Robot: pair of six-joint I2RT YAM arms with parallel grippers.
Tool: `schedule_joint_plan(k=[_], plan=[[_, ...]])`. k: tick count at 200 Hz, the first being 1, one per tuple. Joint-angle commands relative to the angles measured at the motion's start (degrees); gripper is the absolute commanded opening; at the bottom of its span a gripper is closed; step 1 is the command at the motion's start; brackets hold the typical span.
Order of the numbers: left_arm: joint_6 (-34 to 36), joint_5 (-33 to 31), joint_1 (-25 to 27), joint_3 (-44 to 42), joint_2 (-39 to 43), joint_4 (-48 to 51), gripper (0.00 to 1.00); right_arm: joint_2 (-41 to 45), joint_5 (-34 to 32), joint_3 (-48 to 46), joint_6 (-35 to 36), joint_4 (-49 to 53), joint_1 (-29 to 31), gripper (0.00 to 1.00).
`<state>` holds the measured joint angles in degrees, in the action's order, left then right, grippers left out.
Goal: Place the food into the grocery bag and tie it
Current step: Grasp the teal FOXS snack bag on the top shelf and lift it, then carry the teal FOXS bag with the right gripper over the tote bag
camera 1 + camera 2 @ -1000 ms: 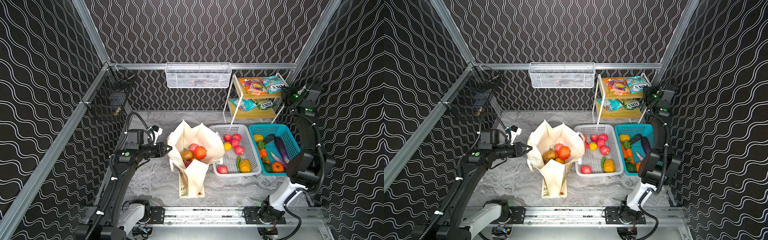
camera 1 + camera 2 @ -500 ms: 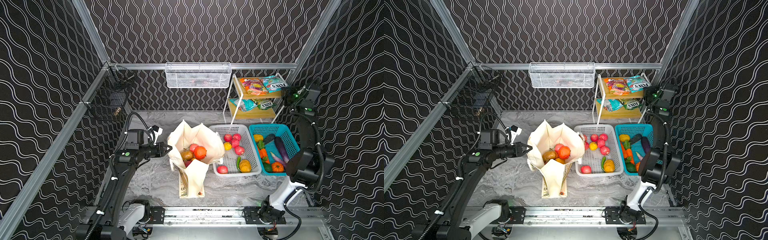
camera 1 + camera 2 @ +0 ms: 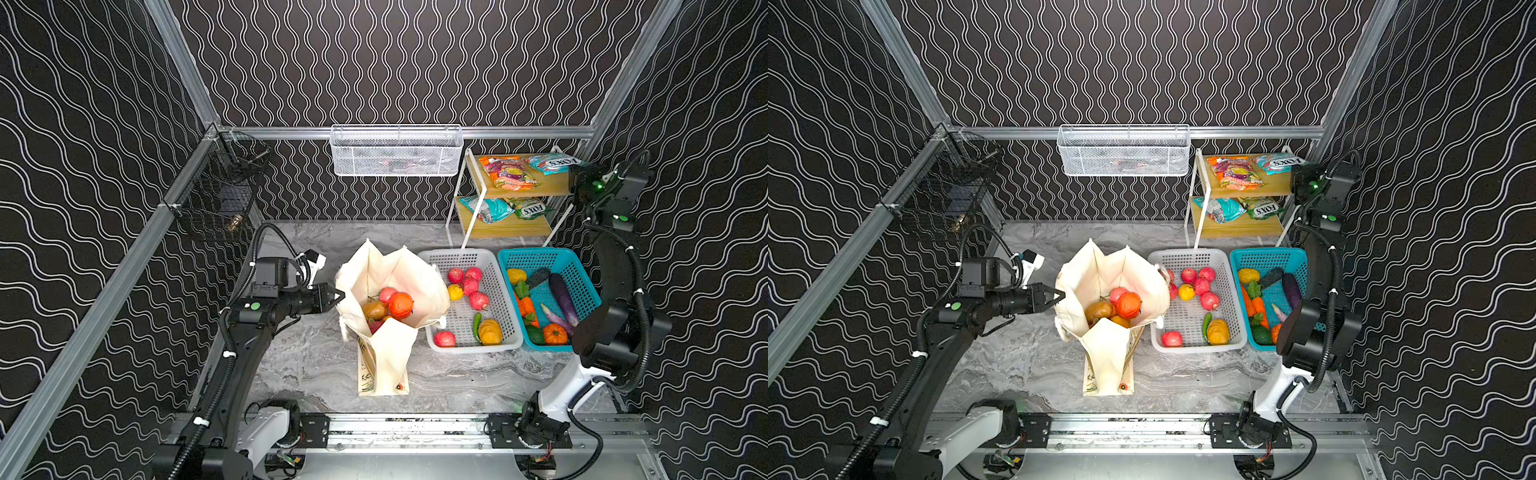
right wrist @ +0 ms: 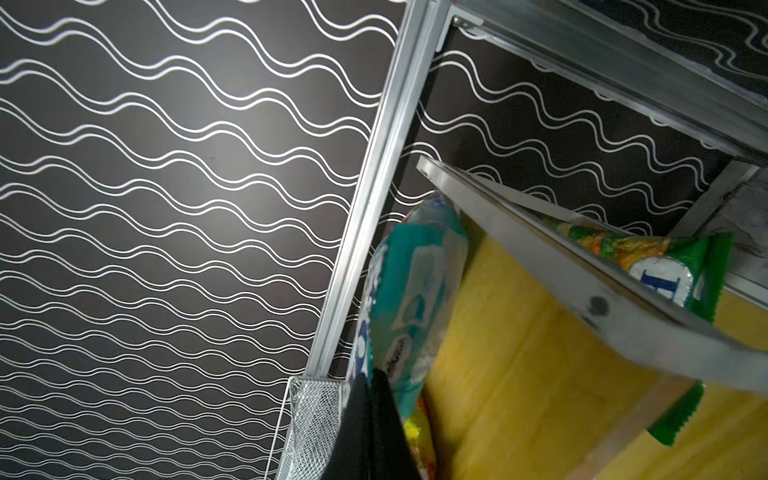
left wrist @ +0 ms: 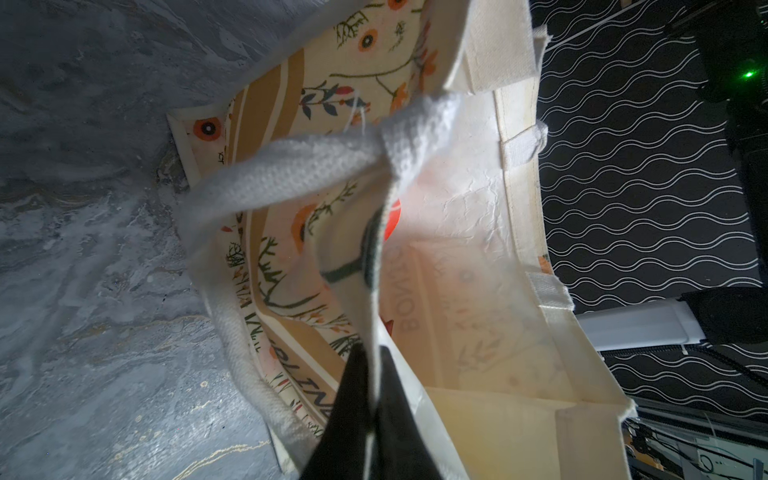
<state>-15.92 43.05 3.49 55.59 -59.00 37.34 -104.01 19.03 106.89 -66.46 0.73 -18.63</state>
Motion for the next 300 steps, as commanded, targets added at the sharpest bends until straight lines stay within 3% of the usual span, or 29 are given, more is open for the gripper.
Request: schedule_joint_plan(k=[1, 95, 142, 199, 243, 300], plan=[[1.5, 0.4, 0.0, 0.5, -0.1, -0.5, 0.09, -0.6, -0.5, 2.9, -1.5, -6.6, 0.1, 0.00], [1.4, 0.5, 0.2, 0.7, -0.6, -0.5, 0.09, -12.1, 0.6, 21.5, -4.6, -11.0, 1.0, 0.00], [1.3, 0.7, 0.2, 0.6, -0.7, -0.7, 0.09, -13.6, -0.2, 28.3, -1.0, -13.7, 3.2, 0.00], [1.2, 0.6, 0.2, 0.3, -0.1, -0.6, 0.09, -5.1, -0.4, 21.9, 0.7, -16.4, 4.3, 0.00], [1.2, 0.8, 0.2, 0.2, 0.3, -0.6, 0.09, 10.0, 0.5, 6.0, 1.2, -15.9, 6.8, 0.00], [1.8, 0.4, 0.2, 1.4, 0.2, 1.3, 0.09, 27.0, 3.1, -11.6, 4.5, -12.9, 14.5, 0.00]])
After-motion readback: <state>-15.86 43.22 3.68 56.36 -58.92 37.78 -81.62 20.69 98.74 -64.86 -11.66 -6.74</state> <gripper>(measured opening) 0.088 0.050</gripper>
